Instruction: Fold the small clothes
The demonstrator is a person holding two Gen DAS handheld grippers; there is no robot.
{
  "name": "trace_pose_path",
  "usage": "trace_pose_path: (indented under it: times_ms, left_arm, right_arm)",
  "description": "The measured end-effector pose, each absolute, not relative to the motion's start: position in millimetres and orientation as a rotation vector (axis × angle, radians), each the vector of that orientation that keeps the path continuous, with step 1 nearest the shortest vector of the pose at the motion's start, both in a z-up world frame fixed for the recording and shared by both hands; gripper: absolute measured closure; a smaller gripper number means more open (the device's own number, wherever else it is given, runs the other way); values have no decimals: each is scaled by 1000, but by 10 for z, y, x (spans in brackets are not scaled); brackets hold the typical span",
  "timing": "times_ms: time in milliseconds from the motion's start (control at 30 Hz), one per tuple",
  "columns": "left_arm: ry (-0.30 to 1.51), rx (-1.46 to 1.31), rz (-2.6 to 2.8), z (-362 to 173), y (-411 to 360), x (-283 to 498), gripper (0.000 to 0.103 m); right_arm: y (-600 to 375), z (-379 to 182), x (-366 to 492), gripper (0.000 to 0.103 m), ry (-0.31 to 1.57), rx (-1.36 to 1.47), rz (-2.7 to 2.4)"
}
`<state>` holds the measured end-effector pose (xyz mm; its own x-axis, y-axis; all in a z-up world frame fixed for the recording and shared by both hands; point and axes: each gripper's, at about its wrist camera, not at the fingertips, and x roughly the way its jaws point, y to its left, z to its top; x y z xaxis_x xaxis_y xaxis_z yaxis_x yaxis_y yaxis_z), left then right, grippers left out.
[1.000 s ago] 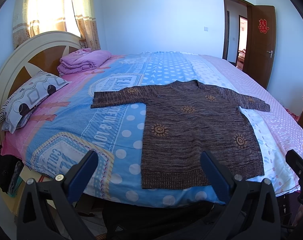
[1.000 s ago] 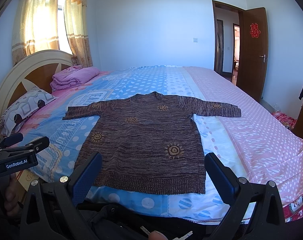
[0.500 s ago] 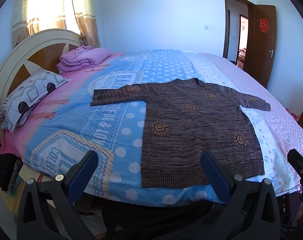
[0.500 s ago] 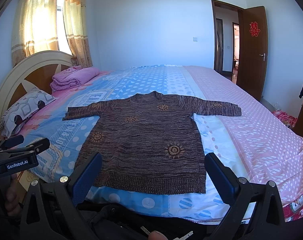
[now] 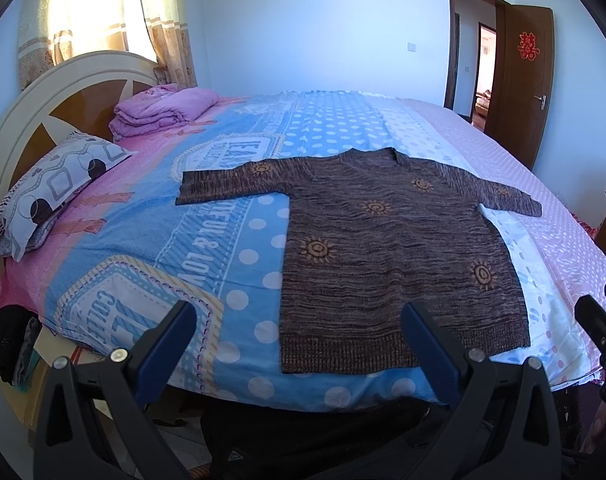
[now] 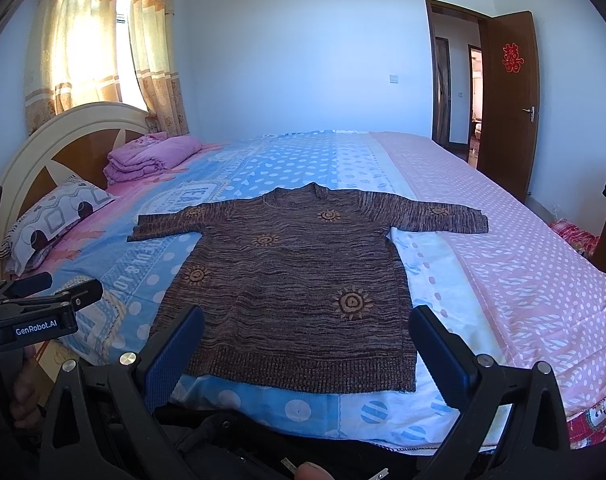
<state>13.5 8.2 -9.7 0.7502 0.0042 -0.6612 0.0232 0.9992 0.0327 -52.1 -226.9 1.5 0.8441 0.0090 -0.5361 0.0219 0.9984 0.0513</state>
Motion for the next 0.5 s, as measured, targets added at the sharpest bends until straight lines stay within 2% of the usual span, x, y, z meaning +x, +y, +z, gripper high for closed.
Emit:
trace_pose_path:
  times_ms: [500]
  left_arm:
    - [769,139,21,-320,117,614,0]
  right_arm:
    - [-2536,-343,-149,1,648,92,-10]
